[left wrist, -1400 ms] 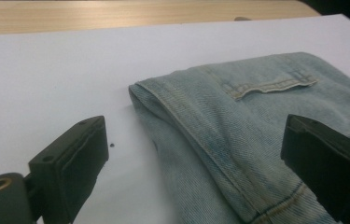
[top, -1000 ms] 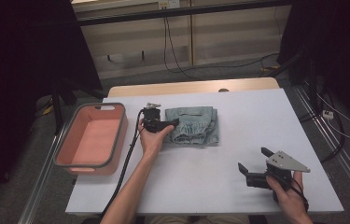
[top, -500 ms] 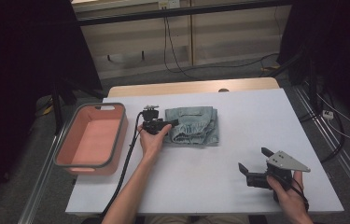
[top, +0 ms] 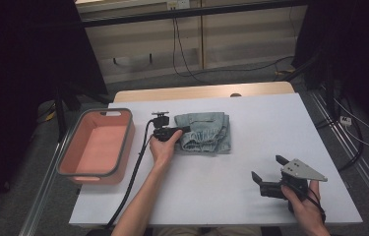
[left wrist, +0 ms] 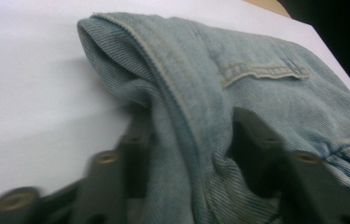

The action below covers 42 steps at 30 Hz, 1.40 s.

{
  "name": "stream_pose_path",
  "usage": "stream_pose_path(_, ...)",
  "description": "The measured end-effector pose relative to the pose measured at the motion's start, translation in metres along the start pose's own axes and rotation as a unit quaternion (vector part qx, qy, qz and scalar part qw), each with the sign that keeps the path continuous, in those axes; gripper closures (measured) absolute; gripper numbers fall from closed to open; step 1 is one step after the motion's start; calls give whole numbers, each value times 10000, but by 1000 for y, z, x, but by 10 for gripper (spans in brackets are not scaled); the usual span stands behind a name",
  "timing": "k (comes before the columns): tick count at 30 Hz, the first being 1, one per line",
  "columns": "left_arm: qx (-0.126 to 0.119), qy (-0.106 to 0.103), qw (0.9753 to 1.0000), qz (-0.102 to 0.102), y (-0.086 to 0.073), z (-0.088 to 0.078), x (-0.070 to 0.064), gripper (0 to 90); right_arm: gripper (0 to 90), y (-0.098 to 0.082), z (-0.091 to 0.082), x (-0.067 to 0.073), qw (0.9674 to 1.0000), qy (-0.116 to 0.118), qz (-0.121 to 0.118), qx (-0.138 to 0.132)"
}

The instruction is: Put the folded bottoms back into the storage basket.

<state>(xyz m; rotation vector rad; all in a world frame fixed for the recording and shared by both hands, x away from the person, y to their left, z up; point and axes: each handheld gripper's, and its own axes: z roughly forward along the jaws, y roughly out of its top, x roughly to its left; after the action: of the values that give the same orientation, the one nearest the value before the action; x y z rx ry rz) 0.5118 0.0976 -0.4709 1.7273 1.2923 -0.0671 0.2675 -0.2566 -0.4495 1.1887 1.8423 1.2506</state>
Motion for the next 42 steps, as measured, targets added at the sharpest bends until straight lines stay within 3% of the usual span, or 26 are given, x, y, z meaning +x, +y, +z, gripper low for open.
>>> stream_pose_path(4, -76, 68, 9999, 6, -1, -1, -3, 678, 21, 0, 0, 0, 10000, -5, 13, 5)
stream_pose_path(9, -176, 92, 9998, 17, -1, -2, -6, 695, 21, 0, -1, -1, 10000, -28, 15, -14)
stream_pose_path(17, -332, -52, 9994, 14, 2, -8, -11, 701, 21, 0, -3, -2, 10000, -54, 28, -42)
stream_pose_path(25, -480, -167, 9986, 171, 8, -17, -22, 706, 23, 0, -2, -2, 10000, -56, 32, -43)
stream_pose_path(30, -558, -280, 9975, 317, 14, -23, -31, 707, 23, 0, -2, -2, 10000, -49, 21, -41)
stream_pose_path(34, -591, -290, 9962, 568, 17, -28, -40, 708, 24, 0, -3, -2, 10000, -51, 17, -53)
stream_pose_path(38, -615, -335, 9954, 656, 19, -35, -45, 709, 24, 0, -3, -3, 10000, -50, 31, -46)
stream_pose_path(42, -599, -230, 9943, 848, 21, -40, -50, 709, 24, 0, -3, -2, 10000, -42, 28, -53)
